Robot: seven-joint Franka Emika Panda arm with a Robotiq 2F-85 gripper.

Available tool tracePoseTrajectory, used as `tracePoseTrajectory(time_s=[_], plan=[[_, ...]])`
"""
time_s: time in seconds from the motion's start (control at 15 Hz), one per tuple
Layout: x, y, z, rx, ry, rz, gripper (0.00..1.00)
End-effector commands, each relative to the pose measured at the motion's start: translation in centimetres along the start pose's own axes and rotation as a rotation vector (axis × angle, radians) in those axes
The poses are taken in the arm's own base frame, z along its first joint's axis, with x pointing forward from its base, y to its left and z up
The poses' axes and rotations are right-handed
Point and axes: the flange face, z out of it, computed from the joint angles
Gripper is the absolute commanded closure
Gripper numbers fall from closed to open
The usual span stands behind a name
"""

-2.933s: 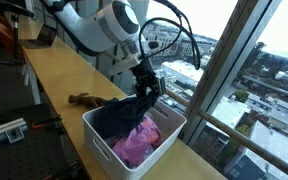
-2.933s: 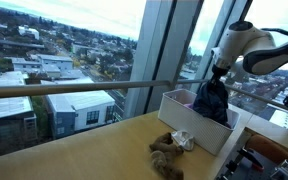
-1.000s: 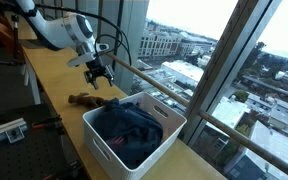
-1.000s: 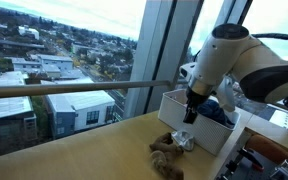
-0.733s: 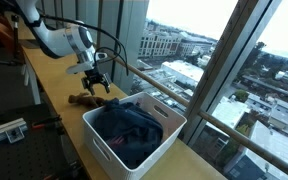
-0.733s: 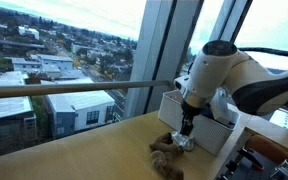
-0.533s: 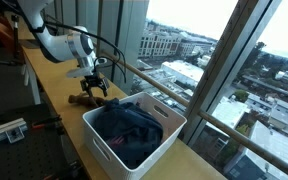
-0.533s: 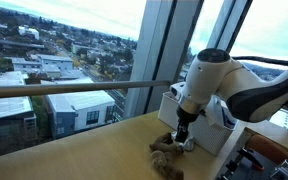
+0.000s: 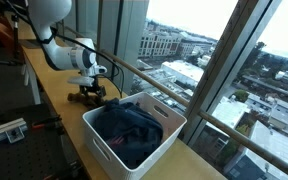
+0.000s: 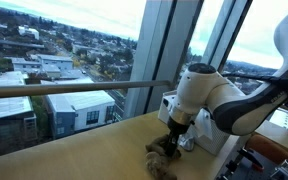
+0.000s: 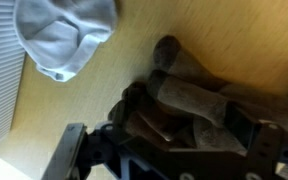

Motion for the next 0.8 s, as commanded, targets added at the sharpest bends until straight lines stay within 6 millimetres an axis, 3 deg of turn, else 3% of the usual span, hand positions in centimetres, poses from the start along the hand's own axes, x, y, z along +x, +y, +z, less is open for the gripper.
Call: tracePoseTrajectory(time_s=[0.0, 0.4, 0.73], plan=[[1.5, -1.1, 0.1, 0.075, 0.034, -0.002, 0.0], [2.8, -1.8, -1.7, 0.117, 0.051, -0.013, 0.0], [3.8, -2.3, -4.5, 0.099, 0.065, -0.047, 0.0]])
